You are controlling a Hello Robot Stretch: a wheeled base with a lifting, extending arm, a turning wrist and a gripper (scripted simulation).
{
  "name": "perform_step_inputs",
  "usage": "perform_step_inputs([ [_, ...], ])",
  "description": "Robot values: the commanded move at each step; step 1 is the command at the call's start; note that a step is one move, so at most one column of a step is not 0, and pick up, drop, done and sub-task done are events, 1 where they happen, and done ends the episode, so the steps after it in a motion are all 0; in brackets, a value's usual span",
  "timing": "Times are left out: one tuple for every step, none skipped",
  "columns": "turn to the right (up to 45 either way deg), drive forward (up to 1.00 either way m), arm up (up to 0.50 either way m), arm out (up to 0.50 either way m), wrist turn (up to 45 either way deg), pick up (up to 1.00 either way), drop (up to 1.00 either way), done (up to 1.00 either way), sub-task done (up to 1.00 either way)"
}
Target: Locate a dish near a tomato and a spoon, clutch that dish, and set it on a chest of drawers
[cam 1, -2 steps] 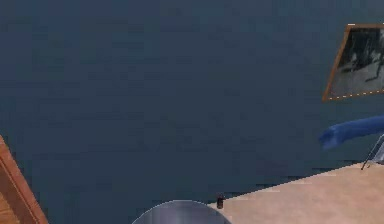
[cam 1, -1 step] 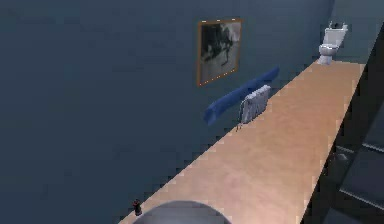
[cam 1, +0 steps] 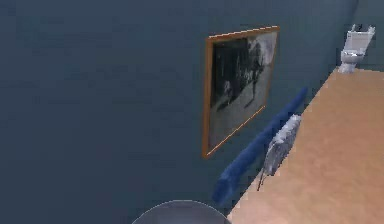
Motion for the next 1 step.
perform_step_inputs([
  [39.0, 0.00, 0.00, 0.00, 0.0, 0.00, 0.00, 0.00, 0.00],
])
